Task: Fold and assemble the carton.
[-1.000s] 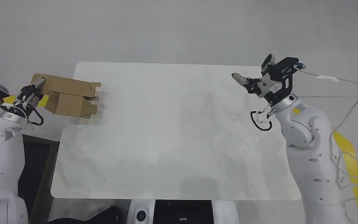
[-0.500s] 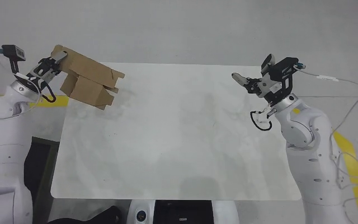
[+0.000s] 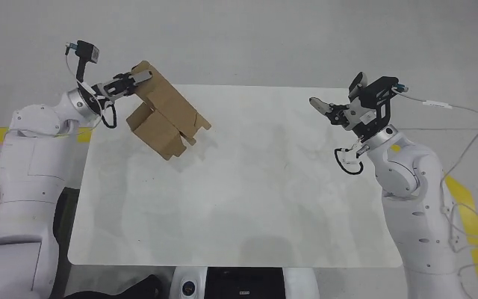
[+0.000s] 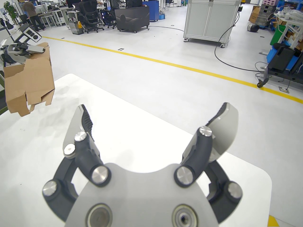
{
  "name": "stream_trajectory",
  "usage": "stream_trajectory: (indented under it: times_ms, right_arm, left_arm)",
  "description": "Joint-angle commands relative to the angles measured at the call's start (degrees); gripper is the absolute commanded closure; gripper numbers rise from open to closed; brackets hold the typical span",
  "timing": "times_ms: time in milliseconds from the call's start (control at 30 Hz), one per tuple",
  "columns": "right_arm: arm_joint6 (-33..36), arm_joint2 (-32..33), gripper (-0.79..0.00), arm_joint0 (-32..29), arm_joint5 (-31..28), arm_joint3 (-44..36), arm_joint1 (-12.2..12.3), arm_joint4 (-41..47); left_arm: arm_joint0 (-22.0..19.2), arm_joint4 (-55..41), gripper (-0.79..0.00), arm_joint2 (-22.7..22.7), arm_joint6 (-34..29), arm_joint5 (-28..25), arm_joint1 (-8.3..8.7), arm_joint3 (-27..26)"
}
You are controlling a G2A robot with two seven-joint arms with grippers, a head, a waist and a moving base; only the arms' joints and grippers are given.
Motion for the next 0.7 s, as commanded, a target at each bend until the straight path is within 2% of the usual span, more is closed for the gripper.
stream_trajectory:
  times_ms: [0,200,433,667]
  right_arm:
    - [0.0,0.0,-0.785,0.0,0.0,0.0,0.0,0.0]
    - [0.0,0.0,-0.785,0.0,0.0,0.0,0.0,0.0]
    - [0.53,-0.14,-0.785,-0.56,-0.05,-0.38,0.05,0.03]
    - [5.43,-4.13,-0.785,2.27,-5.38,3.21,-0.08,6.48]
  left_arm:
    - [-0.57,0.55,0.0,1.76,-1.15,-0.24,-0.38,-0.61]
    - [-2.04,2.92,0.0,5.88,-5.17,-2.77,-1.22,-2.79]
    - [-3.17,5.5,0.0,9.72,-6.6,-2.13,-1.56,-7.24]
    - [-4.08,5.9,0.0,13.03,-6.6,-2.13,-1.91,-10.12]
